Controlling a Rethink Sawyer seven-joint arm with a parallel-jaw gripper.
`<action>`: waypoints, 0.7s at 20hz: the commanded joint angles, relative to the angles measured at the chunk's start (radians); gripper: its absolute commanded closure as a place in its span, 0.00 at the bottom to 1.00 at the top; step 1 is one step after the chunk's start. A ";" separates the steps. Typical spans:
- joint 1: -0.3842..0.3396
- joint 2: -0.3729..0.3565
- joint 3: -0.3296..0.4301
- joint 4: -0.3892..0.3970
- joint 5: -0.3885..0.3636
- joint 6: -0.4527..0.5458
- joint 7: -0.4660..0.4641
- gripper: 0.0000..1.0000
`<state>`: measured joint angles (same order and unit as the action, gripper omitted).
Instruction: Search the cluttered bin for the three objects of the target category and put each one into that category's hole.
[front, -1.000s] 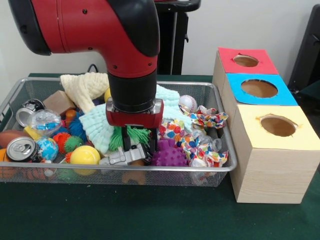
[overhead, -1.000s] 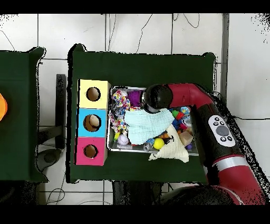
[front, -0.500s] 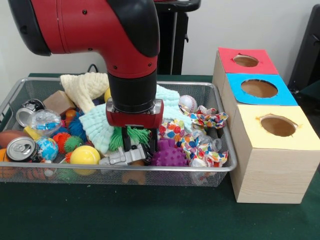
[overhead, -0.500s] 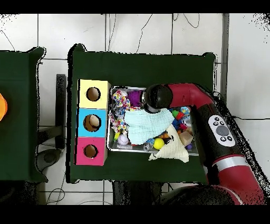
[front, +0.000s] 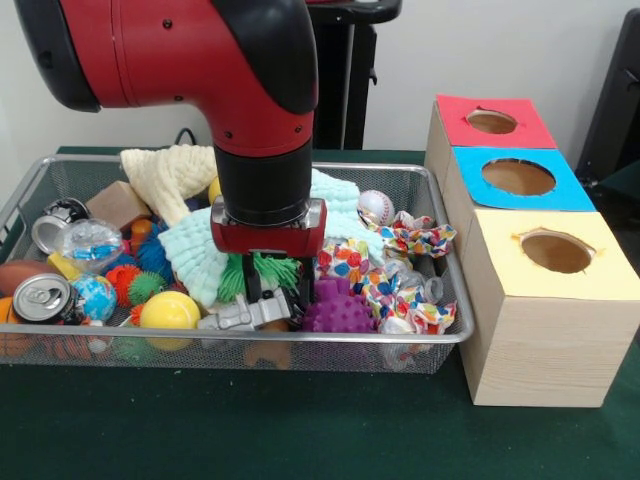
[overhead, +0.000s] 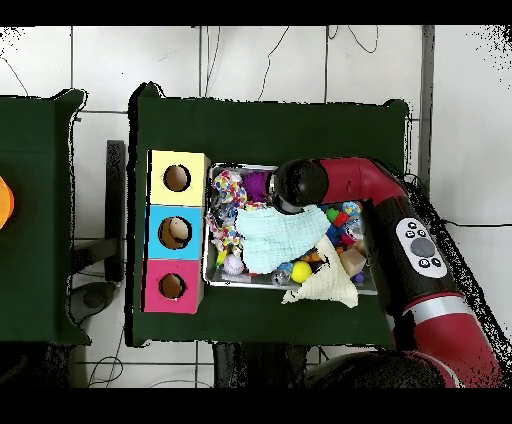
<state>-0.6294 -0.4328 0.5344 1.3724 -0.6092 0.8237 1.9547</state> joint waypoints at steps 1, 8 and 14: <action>-0.025 0.025 0.031 -0.055 -0.009 0.098 -0.261 1.00; -0.024 0.024 0.031 -0.056 -0.012 0.102 -0.263 1.00; -0.035 0.018 0.033 -0.054 -0.013 0.098 -0.273 1.00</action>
<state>-0.6302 -0.4328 0.5355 1.3696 -0.6081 0.8342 1.9547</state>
